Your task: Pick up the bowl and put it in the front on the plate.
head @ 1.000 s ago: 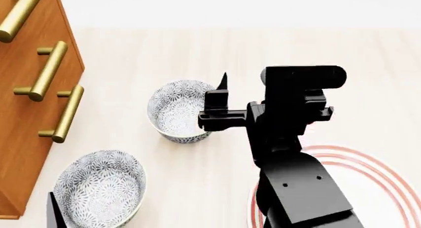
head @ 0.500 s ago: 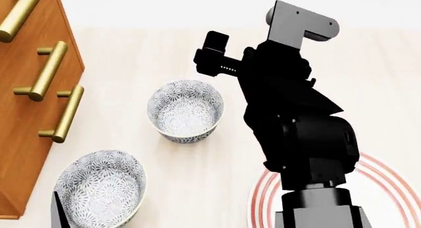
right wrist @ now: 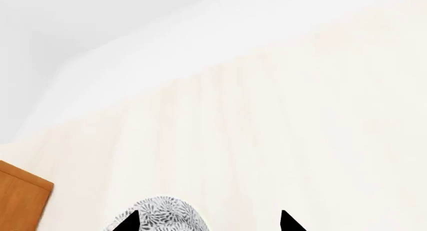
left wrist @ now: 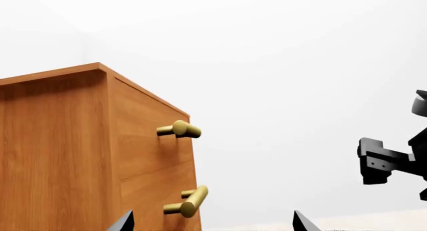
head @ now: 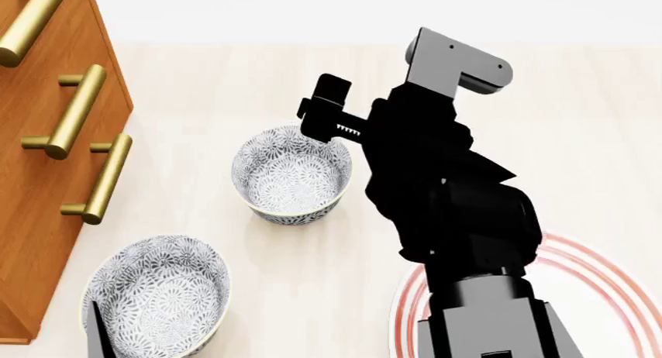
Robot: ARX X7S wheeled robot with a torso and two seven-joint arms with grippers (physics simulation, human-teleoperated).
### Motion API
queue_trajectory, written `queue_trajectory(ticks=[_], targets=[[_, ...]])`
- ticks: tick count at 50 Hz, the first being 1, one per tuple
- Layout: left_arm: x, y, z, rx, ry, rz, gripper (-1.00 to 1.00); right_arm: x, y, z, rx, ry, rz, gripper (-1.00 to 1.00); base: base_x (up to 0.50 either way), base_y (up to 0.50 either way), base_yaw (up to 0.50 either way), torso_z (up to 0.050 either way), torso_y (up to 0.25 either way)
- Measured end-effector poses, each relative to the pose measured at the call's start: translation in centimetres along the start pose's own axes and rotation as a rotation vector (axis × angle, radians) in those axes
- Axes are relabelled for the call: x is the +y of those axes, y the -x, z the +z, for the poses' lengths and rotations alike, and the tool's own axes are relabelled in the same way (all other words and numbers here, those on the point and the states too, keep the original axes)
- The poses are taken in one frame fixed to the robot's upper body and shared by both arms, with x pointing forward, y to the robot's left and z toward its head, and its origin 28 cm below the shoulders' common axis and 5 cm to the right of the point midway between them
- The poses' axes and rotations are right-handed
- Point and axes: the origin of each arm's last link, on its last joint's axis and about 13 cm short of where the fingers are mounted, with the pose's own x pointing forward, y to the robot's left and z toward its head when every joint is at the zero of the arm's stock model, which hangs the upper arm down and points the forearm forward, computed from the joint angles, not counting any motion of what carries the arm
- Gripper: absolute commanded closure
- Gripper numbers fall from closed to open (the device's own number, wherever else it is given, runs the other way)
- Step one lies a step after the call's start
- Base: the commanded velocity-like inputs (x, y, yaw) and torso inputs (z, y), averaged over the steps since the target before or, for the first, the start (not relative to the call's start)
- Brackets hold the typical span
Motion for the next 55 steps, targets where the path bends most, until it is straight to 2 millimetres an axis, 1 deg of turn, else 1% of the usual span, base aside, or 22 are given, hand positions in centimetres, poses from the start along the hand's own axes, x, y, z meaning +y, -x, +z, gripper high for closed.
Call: queue_trajectory(ticks=[27, 55], targets=[[-0.1, 0.1, -0.2, 0.016, 0.0, -0.005, -1.0, -0.2, -0.3, -2.8, 0.067, -0.007, -0.011, -1.0, 0.0, 0.0, 0.0, 0.0, 0.0], [-0.1, 0.1, -0.3, 0.022, -0.002, -0.011, -1.0, -0.2, -0.3, -4.3, 0.095, -0.02, -0.008, -1.0, 0.0, 0.0, 0.0, 0.0, 0.0]])
